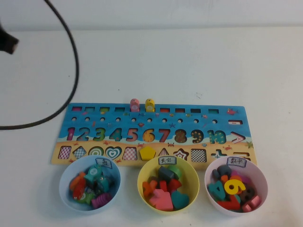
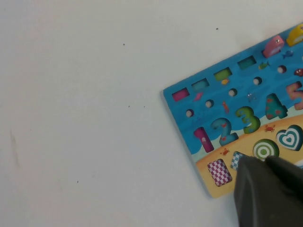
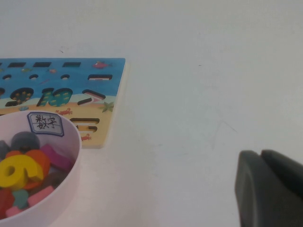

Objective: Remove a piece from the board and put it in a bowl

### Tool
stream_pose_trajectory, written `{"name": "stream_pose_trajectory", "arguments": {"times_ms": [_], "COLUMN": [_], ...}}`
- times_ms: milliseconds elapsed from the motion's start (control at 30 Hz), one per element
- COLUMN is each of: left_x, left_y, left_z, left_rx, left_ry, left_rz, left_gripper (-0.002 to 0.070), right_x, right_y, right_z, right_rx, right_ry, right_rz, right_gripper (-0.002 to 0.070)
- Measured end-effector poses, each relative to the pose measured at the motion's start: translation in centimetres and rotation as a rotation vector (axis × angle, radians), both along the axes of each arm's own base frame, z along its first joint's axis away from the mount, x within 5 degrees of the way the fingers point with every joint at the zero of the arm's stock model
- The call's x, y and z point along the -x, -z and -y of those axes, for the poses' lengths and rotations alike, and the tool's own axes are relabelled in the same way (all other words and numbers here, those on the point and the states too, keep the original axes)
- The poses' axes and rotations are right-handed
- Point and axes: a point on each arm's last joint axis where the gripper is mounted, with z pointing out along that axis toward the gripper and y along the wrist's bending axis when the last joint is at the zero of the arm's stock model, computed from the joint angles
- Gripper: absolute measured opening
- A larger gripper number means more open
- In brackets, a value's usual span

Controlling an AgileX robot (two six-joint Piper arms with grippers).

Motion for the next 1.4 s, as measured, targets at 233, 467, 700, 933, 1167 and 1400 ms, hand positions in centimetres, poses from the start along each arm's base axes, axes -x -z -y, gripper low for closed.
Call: {"name": "stream_pose_trajectory", "arguments": {"times_ms": [233,467,700,933,1167,1400], "left_x": [-5.7,-11.1,-15.3,-17.2,-17.8,-17.7], "left_y": [3.7,8.5,11.9,15.4,18.4,18.3], "left_z": [5.5,9.5,12.3,16.3,17.4,17.6], "left_rx": [-0.054,-0.084,-0.037,-0.024,-0.003,0.033], "left_ry": [0.123,0.174,0.107,0.115,0.057,0.035], "left_rz": [-0.111,-0.209,-0.244,-0.269,-0.342,-0.354], "left_gripper": [-0.0003,-0.0003,-0.0003,-0.0003,0.0097,0.0341], "right_x": [0.0,0.0,0.0,0.0,0.0,0.0], "right_y": [0.0,0.0,0.0,0.0,0.0,0.0], "right_z": [0.0,0.0,0.0,0.0,0.0,0.0], "right_rx": [0.0,0.0,0.0,0.0,0.0,0.0], "right_ry": [0.0,0.0,0.0,0.0,0.0,0.0], "right_rz": [0.0,0.0,0.0,0.0,0.0,0.0], "right_gripper": [-0.0017,-0.0017,-0.0017,-0.0017,-0.0017,-0.0017]}}
